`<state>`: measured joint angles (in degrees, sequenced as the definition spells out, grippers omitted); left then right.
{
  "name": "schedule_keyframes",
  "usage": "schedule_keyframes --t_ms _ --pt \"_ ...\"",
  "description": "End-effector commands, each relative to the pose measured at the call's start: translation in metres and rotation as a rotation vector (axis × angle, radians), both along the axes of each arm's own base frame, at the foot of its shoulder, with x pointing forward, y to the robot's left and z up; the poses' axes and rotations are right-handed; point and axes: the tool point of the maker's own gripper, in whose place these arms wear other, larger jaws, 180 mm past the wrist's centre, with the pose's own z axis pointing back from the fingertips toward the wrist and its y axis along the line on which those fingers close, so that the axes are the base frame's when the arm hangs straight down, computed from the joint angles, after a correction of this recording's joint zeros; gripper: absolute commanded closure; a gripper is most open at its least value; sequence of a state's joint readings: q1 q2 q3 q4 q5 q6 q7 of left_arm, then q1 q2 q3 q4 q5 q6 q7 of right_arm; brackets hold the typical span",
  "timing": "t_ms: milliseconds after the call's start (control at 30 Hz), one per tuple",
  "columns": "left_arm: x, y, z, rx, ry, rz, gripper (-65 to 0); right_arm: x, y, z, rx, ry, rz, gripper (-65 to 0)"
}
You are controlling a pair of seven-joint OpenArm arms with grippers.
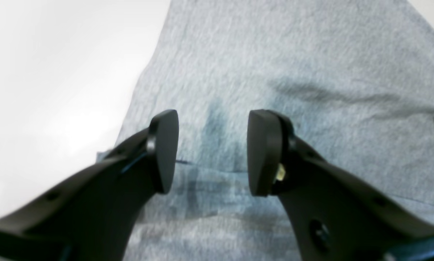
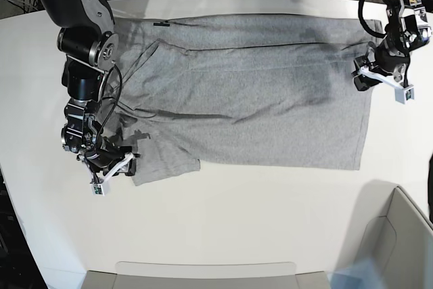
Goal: Fold the T-shirt properly
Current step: 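Move the right gripper to the sleeve and grasp the hem corner, then move the left gripper along the shirt side and grasp the hem corner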
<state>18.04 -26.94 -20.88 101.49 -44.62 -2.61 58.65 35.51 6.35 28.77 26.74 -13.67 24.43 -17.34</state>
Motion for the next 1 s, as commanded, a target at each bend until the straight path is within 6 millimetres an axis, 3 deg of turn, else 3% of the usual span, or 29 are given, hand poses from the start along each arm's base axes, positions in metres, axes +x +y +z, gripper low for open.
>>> schedule_keyframes --t_ms 0,133,267,400,700,800,967 --pt "0.008 0.005 0.012 0.023 -0.039 -0.007 -30.8 -0.011 0.015 -0.010 0.007 0.076 0.080 -28.1" --pt "0.029 0.004 0.027 0.024 -0.101 -0.011 -30.9 -0.021 0.040 -0.013 0.065 0.098 0.189 -28.1" --pt "0.061 0.005 0.051 0.022 -0.190 -0.010 -31.1 -0.036 0.049 -0.018 0.070 0.171 0.279 -28.1" --pt "0.097 0.011 0.067 -0.001 -0.261 -0.017 -31.9 -0.035 0.047 -0.015 0.065 0.175 0.293 -28.1" --pt "0.170 0.043 0.045 -0.119 -0.209 -0.019 -35.2 -0.037 0.031 -0.016 0.043 0.183 0.278 -28.1" --pt "0.187 0.052 0.032 -0.052 -0.187 -0.029 -35.2 -0.037 0.031 -0.017 0.044 0.184 0.278 -28.1" --pt "0.198 0.063 -0.001 0.030 -0.129 -0.034 -35.1 -0.038 0.030 -0.018 0.041 0.187 0.277 -28.1"
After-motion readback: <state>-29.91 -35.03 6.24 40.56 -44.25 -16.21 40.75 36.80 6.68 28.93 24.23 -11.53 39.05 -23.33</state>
